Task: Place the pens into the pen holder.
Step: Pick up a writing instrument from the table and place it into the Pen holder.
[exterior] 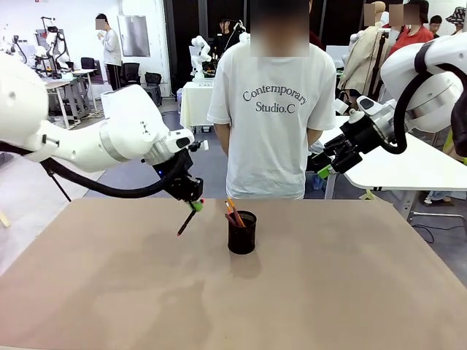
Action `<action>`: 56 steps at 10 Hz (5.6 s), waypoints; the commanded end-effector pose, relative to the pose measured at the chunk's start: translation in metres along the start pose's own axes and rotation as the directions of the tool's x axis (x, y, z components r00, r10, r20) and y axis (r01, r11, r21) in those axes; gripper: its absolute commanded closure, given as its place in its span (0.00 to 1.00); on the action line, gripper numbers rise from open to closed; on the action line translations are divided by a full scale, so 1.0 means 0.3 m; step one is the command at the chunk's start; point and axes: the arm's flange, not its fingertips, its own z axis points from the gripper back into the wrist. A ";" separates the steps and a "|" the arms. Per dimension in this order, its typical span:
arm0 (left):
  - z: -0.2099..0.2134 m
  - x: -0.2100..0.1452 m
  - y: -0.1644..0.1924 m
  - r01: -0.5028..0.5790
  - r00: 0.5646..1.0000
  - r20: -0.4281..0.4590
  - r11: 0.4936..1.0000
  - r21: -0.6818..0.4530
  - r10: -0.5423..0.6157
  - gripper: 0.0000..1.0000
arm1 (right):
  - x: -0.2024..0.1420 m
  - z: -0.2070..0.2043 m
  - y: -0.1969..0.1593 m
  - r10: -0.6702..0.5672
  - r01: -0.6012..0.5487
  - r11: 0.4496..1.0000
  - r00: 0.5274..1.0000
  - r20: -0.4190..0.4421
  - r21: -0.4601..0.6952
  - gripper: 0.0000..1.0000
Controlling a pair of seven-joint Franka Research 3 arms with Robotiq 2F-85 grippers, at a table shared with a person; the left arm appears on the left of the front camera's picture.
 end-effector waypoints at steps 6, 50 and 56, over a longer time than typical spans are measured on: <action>0.069 -0.068 -0.020 0.261 0.954 0.183 0.958 -0.120 -0.237 1.00 | 0.006 -0.002 0.008 0.005 -0.005 1.000 1.000 -0.011 -0.010 0.00; -0.323 0.160 0.094 0.950 0.115 0.869 0.308 0.045 -0.481 1.00 | 0.006 -0.002 0.008 0.005 -0.005 1.000 1.000 -0.011 -0.010 0.00; -0.363 0.166 0.104 0.950 0.131 0.885 0.311 0.016 -0.446 1.00 | 0.006 -0.002 0.008 0.005 -0.005 1.000 1.000 -0.011 -0.010 0.00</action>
